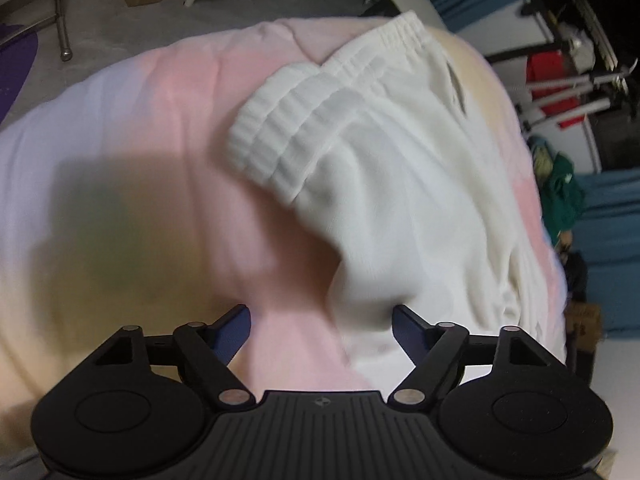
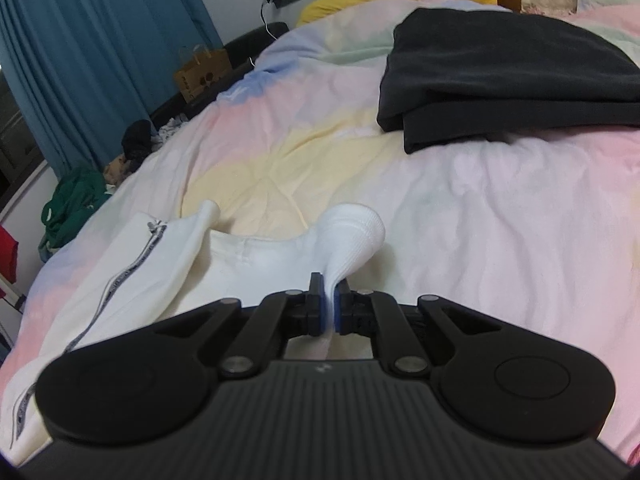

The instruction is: Fold clothes

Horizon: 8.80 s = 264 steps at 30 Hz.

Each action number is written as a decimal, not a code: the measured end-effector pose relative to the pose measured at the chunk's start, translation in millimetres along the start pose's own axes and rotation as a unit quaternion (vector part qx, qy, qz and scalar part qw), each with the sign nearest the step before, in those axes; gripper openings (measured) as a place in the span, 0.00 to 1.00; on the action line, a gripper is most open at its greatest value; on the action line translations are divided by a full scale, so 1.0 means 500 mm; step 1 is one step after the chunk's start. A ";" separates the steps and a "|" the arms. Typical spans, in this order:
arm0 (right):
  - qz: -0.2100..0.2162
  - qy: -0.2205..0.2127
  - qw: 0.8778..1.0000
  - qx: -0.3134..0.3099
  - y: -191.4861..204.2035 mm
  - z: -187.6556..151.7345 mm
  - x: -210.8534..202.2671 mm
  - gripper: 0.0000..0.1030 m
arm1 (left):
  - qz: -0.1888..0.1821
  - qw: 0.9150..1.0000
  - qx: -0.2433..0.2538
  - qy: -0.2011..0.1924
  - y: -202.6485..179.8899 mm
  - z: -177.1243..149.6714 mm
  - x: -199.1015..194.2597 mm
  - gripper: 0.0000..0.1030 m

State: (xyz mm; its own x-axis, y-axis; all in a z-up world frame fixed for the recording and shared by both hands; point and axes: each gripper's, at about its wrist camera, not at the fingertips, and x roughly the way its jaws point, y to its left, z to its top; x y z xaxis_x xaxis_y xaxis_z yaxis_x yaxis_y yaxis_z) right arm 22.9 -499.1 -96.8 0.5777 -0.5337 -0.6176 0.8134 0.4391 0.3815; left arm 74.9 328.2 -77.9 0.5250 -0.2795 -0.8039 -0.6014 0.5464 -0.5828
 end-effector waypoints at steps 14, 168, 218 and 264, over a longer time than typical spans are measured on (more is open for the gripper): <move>0.076 0.057 0.975 0.199 -0.085 -0.018 0.051 0.12 | -0.127 0.991 -0.025 -0.046 0.011 -0.019 0.049 0.30; 0.237 0.203 0.897 0.314 0.055 -0.094 0.205 0.28 | 0.001 0.942 0.288 -0.174 -0.279 -0.052 -0.110 0.80; 0.204 0.130 0.955 0.172 0.105 -0.063 0.200 0.12 | 0.043 0.832 0.519 -0.191 -0.433 -0.340 0.301 0.92; 0.341 -0.081 0.808 -0.474 0.570 -0.589 -0.318 0.10 | -0.040 0.881 0.375 -0.286 -0.345 -0.226 0.041 0.95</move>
State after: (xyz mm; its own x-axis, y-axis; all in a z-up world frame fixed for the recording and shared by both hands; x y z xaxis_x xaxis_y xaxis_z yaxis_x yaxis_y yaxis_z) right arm 142.9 -76.2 -92.3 0.9335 0.0122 -0.3584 -0.0710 0.9859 -0.1514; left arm 121.5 139.2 -7.5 0.8940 -0.0144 -0.4478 -0.0942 0.9711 -0.2192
